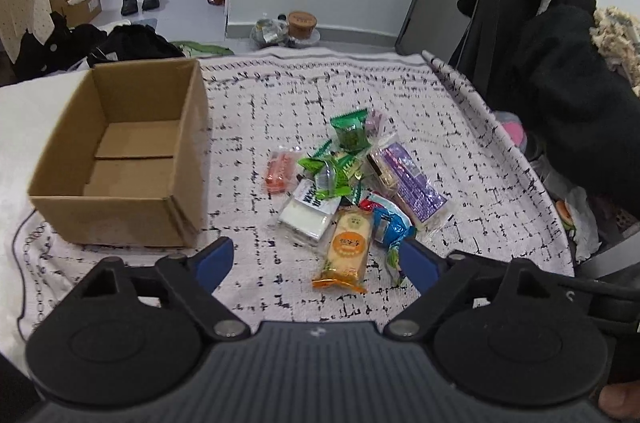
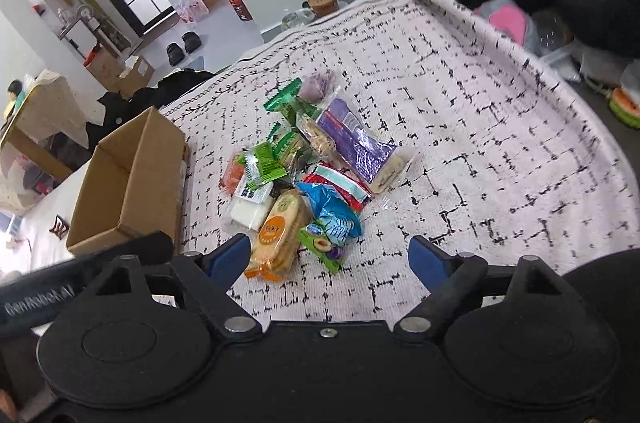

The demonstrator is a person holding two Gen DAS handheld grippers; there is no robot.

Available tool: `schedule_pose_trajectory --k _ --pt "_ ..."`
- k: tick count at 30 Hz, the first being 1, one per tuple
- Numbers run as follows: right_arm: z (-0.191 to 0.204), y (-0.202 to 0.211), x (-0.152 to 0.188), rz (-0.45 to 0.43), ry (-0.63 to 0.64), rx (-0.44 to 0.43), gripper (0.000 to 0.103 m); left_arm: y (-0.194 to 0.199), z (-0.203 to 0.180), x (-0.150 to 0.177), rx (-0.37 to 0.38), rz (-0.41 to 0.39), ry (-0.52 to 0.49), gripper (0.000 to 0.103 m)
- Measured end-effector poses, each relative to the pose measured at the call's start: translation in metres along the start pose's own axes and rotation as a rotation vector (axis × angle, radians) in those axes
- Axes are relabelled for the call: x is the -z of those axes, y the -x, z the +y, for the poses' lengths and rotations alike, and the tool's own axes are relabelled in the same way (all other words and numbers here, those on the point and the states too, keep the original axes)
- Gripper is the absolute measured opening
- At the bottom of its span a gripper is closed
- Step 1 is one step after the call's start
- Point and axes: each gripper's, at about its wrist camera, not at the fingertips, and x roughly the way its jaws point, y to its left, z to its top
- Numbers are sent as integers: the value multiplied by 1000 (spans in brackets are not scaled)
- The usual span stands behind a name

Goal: Organize snacks
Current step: 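Grasp the orange rice-cracker packet with the left tool while the right tool grasps the blue packet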

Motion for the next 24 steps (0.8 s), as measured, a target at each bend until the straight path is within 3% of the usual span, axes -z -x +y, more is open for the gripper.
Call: schedule_pose_trajectory --k 4,10,16,24 --pt "-10 -19 -3 35 -58 -12 71 -22 -4 -2 -10 45 11 81" --pt "-26 -43 -6 66 -144 -46 63 -52 -7 -4 -15 105 23 71" --pt "-40 -63 -8 98 -227 -76 47 -79 -12 -4 -13 161 29 67" --pt "-52 -88 -9 169 -324 -109 42 -112 -7 -4 -10 233 81 61"
